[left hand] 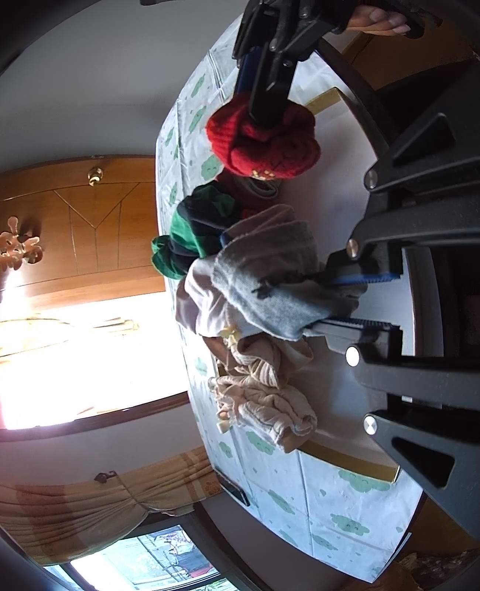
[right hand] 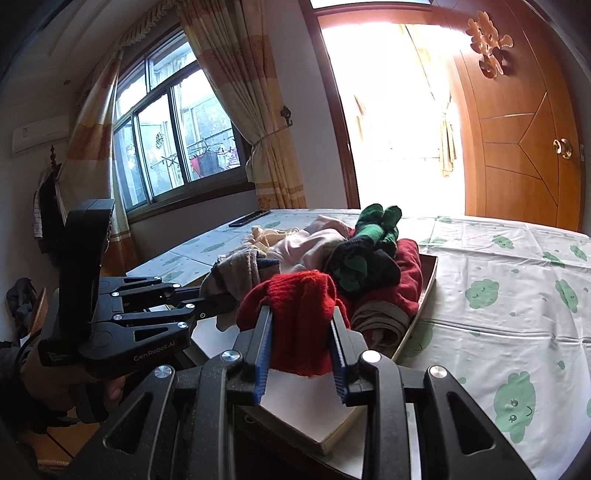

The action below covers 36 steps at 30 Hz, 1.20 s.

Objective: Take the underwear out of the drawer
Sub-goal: 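Carry both held socks over the tray and lower them onto the clothes, then open both tools to release the socks into the tray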

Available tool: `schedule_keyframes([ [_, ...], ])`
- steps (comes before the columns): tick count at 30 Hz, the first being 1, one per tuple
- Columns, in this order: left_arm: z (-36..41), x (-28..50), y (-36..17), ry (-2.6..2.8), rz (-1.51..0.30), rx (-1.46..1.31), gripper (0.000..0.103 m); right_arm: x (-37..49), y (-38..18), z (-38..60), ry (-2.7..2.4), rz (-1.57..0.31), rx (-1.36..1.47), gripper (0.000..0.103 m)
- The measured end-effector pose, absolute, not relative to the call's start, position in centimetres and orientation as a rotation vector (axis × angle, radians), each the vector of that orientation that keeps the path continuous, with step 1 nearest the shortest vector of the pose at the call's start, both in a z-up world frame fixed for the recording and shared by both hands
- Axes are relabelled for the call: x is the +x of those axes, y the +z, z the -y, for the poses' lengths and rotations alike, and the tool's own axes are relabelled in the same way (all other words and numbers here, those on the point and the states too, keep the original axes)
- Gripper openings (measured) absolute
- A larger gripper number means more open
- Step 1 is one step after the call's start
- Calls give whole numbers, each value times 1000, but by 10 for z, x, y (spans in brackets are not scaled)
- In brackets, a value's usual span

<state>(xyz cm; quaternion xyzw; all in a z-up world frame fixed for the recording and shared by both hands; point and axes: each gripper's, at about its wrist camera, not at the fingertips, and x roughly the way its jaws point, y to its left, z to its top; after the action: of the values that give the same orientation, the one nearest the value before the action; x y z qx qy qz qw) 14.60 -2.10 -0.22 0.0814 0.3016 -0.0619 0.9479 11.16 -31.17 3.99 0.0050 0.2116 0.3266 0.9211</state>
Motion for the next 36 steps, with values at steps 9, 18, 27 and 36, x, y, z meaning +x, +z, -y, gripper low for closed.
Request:
schedule_keyframes([
  [9,25,154,-12,-132,-665,164,13,125,28,313,657,-504,22,31],
  [18,30,165,-18,-130,-707,165,13,132,21,307,646,-538,14,31],
  [27,35,169,-24,-135,-735,177,13,138,14,309,634,-568,22,32],
  [36,43,173,-27,-119,-740,227,14,142,7,309,627,-584,21,32],
])
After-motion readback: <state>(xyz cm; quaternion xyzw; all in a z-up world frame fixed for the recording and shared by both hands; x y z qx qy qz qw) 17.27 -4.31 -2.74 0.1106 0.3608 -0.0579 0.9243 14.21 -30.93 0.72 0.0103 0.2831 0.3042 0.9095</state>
